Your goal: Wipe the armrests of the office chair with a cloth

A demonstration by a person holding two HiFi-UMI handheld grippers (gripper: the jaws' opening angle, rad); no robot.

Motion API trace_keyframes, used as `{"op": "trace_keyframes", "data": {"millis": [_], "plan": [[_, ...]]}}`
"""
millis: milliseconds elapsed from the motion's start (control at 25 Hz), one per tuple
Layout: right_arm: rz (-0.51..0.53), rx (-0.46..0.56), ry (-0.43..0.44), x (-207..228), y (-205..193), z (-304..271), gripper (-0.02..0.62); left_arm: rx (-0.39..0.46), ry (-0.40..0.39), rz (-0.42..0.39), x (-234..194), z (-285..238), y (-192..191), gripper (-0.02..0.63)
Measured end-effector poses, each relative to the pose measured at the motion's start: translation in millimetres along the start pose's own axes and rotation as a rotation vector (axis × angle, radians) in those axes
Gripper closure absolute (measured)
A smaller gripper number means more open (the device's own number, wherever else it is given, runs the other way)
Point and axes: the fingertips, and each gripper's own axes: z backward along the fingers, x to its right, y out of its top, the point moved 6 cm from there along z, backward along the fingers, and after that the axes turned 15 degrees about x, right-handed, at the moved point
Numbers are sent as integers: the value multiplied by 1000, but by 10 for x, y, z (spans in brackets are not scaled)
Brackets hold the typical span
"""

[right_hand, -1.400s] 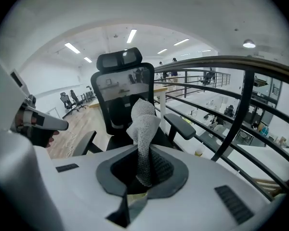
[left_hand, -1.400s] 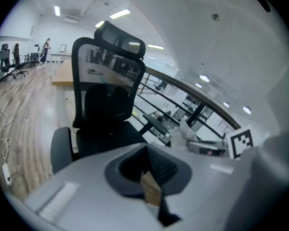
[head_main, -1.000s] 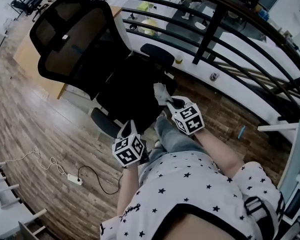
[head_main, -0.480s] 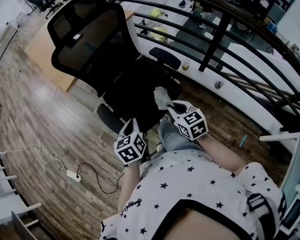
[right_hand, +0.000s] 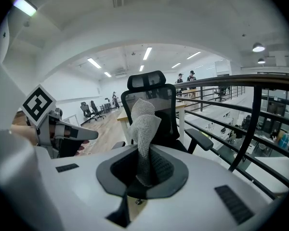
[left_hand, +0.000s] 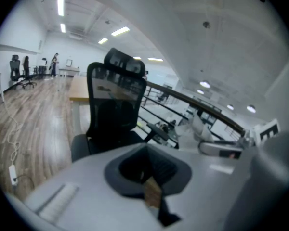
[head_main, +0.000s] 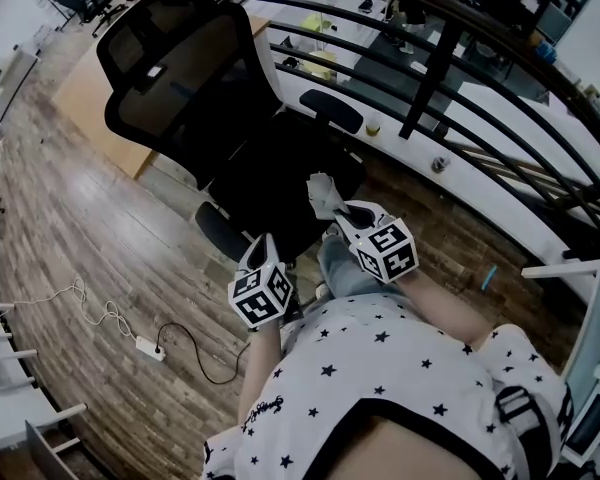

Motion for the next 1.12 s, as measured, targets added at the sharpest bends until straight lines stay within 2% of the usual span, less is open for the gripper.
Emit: {"op": "trace_keyframes", "data": {"millis": [360, 600, 1120], "plan": [[25, 18, 6, -229, 18, 72, 558, 10, -9, 5, -59, 172, -25, 604], [6, 29, 25, -84, 29, -23, 558, 0, 4, 6, -3, 16, -46, 604], [9, 40, 43, -242, 98, -41, 558, -5, 0, 14, -111, 141, -29, 604]]}}
